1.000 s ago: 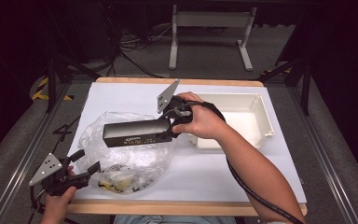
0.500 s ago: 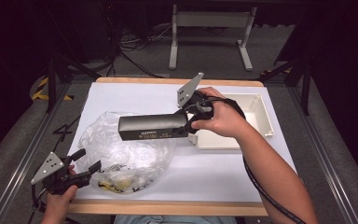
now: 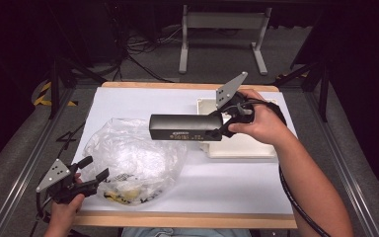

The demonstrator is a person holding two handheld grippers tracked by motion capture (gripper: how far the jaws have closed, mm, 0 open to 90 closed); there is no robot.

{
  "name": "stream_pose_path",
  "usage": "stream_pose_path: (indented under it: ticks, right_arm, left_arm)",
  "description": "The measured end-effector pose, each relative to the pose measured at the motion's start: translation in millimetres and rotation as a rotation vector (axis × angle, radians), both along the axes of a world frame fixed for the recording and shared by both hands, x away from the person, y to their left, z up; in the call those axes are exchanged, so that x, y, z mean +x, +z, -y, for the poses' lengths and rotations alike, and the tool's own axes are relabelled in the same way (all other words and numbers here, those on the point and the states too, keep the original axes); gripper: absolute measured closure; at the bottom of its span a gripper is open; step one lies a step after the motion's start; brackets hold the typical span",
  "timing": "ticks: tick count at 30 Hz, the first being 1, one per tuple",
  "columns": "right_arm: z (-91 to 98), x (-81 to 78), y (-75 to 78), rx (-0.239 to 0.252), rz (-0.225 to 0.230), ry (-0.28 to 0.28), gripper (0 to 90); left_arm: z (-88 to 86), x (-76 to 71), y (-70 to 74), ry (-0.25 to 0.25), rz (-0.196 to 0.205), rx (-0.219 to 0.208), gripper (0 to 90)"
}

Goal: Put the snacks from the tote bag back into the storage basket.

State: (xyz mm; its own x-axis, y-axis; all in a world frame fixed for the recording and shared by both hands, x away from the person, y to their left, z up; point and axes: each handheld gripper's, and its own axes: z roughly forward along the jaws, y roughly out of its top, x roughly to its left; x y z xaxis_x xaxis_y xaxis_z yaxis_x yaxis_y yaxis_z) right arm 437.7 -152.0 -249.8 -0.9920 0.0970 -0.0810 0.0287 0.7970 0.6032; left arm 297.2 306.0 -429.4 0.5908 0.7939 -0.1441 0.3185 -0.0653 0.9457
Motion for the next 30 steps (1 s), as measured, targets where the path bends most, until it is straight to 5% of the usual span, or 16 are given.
stream_pose_path:
  ticks: [21, 30]
  right_arm:
    - [81.3, 8.4, 15.2, -0.04, 0.038, -0.112, 43.6]
    - [101.6, 11.2, 15.5, -0.056, 0.069, -0.139, 43.5]
  left_arm:
    - [1.9, -1.2, 0.0, 0.006, 0.008, 0.026, 21.9]
    - [-0.1, -1.8, -0.3, 0.014, -0.001, 0.025, 22.0]
